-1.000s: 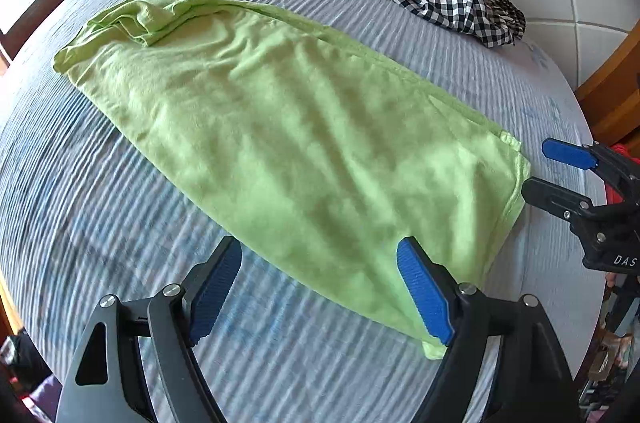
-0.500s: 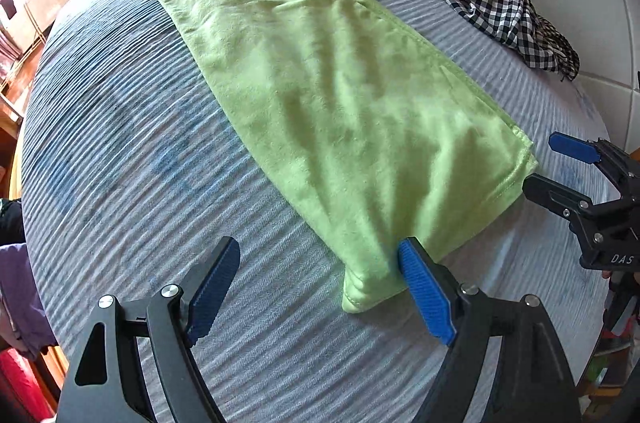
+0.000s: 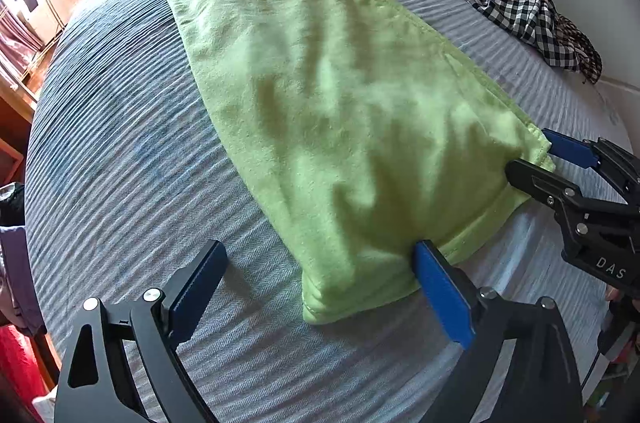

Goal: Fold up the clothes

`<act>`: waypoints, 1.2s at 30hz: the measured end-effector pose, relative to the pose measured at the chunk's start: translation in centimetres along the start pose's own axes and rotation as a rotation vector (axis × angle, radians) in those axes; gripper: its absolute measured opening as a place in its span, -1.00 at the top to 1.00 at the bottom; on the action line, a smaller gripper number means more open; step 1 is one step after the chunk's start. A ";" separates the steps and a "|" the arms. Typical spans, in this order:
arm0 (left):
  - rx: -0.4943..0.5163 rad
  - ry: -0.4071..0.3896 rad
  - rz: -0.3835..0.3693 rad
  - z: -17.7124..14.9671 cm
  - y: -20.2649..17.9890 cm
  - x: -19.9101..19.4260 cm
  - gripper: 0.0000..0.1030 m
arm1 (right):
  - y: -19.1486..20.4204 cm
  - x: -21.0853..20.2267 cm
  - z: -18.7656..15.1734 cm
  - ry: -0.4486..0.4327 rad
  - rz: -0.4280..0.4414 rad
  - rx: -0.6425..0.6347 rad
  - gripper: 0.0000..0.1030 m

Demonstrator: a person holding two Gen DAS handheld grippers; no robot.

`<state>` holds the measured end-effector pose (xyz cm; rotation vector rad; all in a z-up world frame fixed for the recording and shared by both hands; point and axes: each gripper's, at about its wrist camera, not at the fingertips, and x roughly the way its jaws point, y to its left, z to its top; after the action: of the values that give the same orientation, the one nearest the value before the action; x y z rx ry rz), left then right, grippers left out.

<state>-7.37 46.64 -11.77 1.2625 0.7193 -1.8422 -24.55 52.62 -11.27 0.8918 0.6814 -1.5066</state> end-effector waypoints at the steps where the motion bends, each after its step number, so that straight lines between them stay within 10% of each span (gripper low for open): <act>1: 0.002 0.003 -0.001 0.0 -0.1 -0.1 -0.73 | 0.0 0.0 0.1 0.003 -0.004 -0.004 -0.09; 9: 0.035 0.009 -0.018 0.1 0.0 -0.2 -0.72 | -0.1 0.1 0.3 0.031 -0.026 0.012 0.02; 12: 0.065 -0.010 -0.045 -0.2 -0.3 -0.9 -0.09 | 0.4 0.0 0.6 0.056 -0.006 0.009 0.66; 14: 0.094 -0.015 -0.074 -0.3 -1.0 -1.2 0.52 | 1.0 0.0 0.6 0.057 -0.007 0.001 0.74; 17: 0.104 -0.004 -0.113 -0.2 -1.0 -1.3 0.82 | 0.7 -0.1 0.5 0.050 0.003 0.049 0.78; 27: 0.124 -0.085 -0.187 4.5 3.2 -5.3 0.86 | 1.8 -2.9 4.5 -0.064 0.026 0.102 0.80; 36: 0.086 -0.142 -0.245 15.3 13.1 -4.7 0.86 | 5.4 0.5 15.7 -0.144 0.007 0.089 0.80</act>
<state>-2.98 28.72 -2.33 1.1236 0.7499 -2.1582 -21.57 38.57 -2.86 0.8425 0.5091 -1.5880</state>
